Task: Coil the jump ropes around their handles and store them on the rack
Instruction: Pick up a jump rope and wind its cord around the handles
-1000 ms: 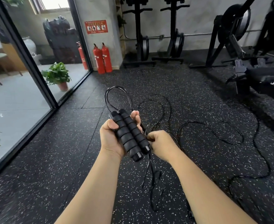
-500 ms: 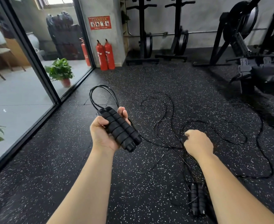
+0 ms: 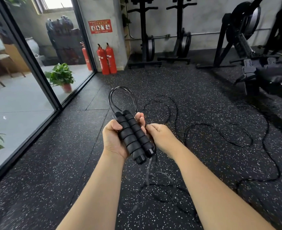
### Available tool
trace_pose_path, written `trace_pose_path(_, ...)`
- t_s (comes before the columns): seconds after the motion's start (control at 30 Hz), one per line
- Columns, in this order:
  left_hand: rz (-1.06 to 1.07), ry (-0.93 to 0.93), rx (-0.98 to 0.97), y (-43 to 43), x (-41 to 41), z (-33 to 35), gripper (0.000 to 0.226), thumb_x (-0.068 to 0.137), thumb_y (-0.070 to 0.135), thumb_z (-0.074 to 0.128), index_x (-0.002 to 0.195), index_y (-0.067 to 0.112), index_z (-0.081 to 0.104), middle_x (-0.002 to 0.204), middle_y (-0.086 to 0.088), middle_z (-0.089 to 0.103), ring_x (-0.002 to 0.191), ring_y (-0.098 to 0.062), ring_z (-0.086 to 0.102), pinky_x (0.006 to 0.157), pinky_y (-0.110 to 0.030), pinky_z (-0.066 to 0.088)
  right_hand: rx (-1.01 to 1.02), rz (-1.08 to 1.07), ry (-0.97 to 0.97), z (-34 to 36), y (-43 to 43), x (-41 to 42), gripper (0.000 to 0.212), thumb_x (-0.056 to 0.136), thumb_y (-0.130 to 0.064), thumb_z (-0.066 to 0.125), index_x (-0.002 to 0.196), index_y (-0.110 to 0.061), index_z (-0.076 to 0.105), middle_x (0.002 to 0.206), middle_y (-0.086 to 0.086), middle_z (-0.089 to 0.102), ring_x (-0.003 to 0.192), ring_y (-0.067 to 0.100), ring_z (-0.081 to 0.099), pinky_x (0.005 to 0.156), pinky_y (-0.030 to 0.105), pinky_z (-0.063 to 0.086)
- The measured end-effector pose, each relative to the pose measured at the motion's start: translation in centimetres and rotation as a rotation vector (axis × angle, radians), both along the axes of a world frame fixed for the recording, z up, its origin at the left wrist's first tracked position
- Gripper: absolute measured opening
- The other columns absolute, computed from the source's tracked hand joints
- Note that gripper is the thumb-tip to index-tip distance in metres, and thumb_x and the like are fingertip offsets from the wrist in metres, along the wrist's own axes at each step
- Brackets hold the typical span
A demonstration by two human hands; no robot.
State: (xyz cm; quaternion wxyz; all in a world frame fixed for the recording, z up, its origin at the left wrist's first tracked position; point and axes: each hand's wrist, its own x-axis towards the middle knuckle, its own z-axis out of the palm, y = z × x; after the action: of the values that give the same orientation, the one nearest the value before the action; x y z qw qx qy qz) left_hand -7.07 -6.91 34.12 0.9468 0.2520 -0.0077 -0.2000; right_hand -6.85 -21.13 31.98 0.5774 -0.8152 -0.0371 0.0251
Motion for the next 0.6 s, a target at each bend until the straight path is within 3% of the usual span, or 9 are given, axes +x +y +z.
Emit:
trace_pose_path(0.13,0.206,0.056,-0.036,1.6,0.3,0.0,0.075,0.034,0.012,0.058,0.107,-0.005,0.057,0.111,-0.014,0.062,0.092,-0.027,0.063,0.095,-0.034,0.043,-0.078,0.093,0.110,-1.2,-2.3,-0.3,0.035,0.103,-0.027,0.037,0.079,-0.014,0.059,0.064,-0.003,0.047,0.060,0.015,0.042,0.062,0.030,0.037)
trace_pose_path(0.27,0.310,0.135,-0.100,2.5,0.4,-0.5,0.087,0.027,0.007,0.061,0.113,-0.003,0.054,0.110,-0.015,0.061,0.092,-0.029,0.063,0.106,-0.035,0.038,-0.232,0.092,0.115,-1.6,-4.4,-0.6,0.038,0.103,-0.031,0.036,0.076,-0.016,0.059,0.063,-0.004,0.047,0.063,0.017,0.043,0.067,0.032,0.037)
trace_pose_path(0.4,0.366,0.194,-0.087,2.3,0.7,-1.0,0.084,0.030,0.005,0.058,0.113,0.000,0.052,0.105,-0.016,0.062,0.094,-0.031,0.061,0.106,-0.037,0.040,-0.329,0.052,0.132,-2.1,-5.6,-0.9,0.038,0.103,-0.030,0.036,0.075,-0.015,0.057,0.065,-0.002,0.049,0.063,0.016,0.045,0.066,0.032,0.038)
trace_pose_path(0.5,0.357,0.215,-0.077,2.3,0.8,-1.2,0.068,0.045,0.007,0.052,0.113,0.001,0.051,0.107,-0.015,0.061,0.090,-0.030,0.062,0.105,-0.036,0.040,-0.329,0.010,0.138,-2.4,-6.0,-0.9,0.038,0.103,-0.030,0.035,0.075,-0.016,0.056,0.064,-0.003,0.049,0.063,0.016,0.045,0.065,0.032,0.038)
trace_pose_path(0.6,0.349,0.211,-0.017,2.2,0.7,-1.3,0.059,0.054,0.010,0.045,0.112,0.001,0.052,0.110,-0.014,0.063,0.080,-0.027,0.066,0.091,-0.034,0.048,-0.324,-0.052,0.099,-2.1,-6.0,-0.7,0.038,0.103,-0.030,0.035,0.074,-0.015,0.054,0.066,-0.002,0.049,0.059,0.014,0.043,0.058,0.029,0.035)
